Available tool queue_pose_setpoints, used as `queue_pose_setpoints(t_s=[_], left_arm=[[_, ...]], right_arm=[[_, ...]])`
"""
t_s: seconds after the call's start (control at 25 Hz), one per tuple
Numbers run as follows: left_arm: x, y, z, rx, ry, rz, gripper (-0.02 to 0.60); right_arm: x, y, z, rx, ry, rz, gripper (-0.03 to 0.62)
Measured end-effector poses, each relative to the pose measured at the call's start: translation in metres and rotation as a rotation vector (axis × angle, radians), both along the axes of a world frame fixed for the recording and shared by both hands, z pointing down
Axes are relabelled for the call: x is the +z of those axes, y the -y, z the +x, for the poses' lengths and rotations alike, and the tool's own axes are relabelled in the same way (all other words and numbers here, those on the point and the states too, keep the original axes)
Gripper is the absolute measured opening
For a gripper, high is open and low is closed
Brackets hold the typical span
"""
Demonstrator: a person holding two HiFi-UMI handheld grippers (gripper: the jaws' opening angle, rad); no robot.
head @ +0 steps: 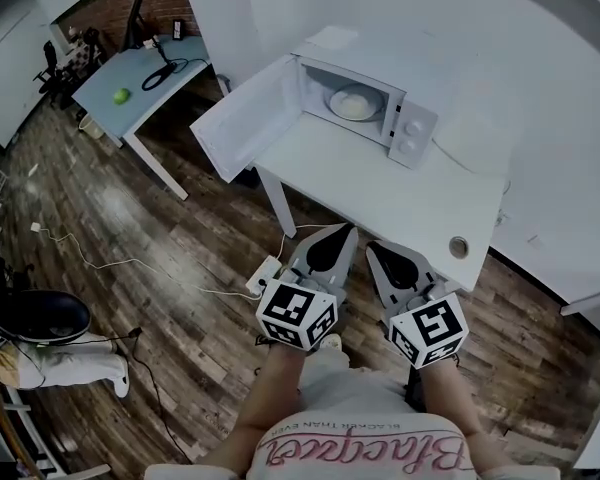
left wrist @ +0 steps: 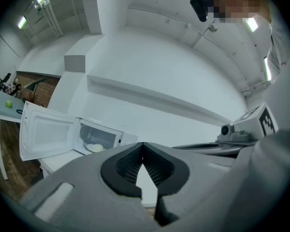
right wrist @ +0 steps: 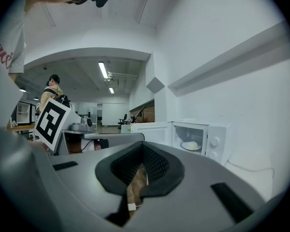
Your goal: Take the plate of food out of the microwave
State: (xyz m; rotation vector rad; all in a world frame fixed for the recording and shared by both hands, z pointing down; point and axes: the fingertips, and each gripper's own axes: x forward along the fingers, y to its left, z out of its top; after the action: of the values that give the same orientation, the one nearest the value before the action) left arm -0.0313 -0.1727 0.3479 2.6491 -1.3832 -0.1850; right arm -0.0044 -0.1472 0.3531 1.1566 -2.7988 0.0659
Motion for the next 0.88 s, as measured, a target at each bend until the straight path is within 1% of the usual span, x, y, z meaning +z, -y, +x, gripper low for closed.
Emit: queue_pose_setpoints(t_s=[0.28,0.72,0.88], left_arm=[[0.003,0.019,-0.009,0.025,-0.001,-0.001,0.006],[0.000,0.044,-0.001,0.049,0.011,0.011,0.006],[-0.002,0.060,0.002,0.042,0.020,0.009,0.005]], right_arm=[[0.002,0.019,-0.013,0.017,0.002,0.005,0.006],[-0.003,0.049,0.001,0.083,0.048,0.004,0.006],[-0.004,0.067,0.005,0.080,0.087,-0.019,0.006]])
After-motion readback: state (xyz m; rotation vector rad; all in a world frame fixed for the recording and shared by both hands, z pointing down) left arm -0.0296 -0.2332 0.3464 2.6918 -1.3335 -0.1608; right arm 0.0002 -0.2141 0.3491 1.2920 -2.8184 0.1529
